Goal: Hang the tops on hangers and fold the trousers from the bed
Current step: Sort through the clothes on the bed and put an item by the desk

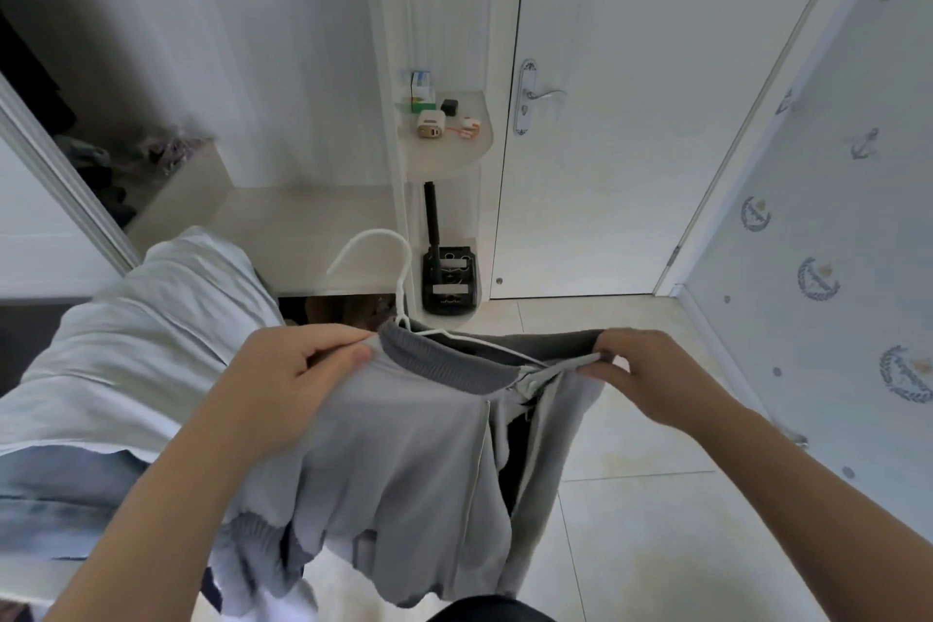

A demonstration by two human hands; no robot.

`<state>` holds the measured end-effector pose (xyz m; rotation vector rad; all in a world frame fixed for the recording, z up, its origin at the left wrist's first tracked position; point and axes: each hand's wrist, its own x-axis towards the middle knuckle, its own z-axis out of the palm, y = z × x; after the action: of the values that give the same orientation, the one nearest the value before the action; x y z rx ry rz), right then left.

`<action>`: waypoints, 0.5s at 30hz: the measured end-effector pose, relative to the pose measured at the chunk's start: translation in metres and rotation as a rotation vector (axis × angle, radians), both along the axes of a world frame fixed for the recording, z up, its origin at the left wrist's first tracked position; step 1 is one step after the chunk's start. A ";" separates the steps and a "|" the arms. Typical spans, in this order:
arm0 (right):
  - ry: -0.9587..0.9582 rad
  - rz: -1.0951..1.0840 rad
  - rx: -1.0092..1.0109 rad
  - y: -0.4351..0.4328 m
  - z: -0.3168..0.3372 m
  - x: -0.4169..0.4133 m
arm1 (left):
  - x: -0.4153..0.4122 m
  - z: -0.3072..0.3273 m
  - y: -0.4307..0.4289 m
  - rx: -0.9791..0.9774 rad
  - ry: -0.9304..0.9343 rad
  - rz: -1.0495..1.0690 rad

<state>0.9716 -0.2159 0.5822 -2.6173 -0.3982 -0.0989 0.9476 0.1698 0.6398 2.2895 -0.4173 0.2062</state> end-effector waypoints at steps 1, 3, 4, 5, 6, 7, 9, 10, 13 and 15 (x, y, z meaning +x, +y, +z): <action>-0.013 -0.003 0.023 0.005 0.014 0.000 | 0.001 0.000 -0.003 0.033 -0.005 -0.008; -0.053 0.034 0.042 0.019 0.045 -0.002 | 0.005 -0.001 -0.015 0.102 0.006 -0.043; -0.059 0.077 0.045 0.030 0.062 -0.005 | 0.006 -0.001 -0.024 0.127 0.008 -0.066; -0.045 0.134 0.054 0.042 0.078 -0.009 | 0.006 -0.003 -0.035 0.140 0.005 -0.087; -0.013 0.192 0.066 0.055 0.093 -0.014 | 0.006 -0.004 -0.045 0.144 -0.006 -0.103; 0.026 0.242 0.069 0.068 0.104 -0.017 | 0.006 -0.005 -0.055 0.134 -0.024 -0.109; 0.124 0.285 0.026 0.086 0.116 -0.019 | 0.005 -0.007 -0.067 0.056 -0.072 -0.088; 0.180 0.280 -0.011 0.090 0.119 -0.019 | 0.006 -0.007 -0.069 -0.002 -0.076 -0.070; 0.330 0.220 -0.063 0.080 0.122 -0.016 | 0.009 -0.005 -0.059 -0.106 -0.041 -0.013; 0.332 0.219 -0.043 0.070 0.123 -0.018 | 0.009 -0.004 -0.051 -0.118 0.002 -0.025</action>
<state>0.9533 -0.1458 0.7050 -2.5490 -0.5667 0.4156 0.9562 0.1190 0.6357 2.1682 -0.4212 0.2110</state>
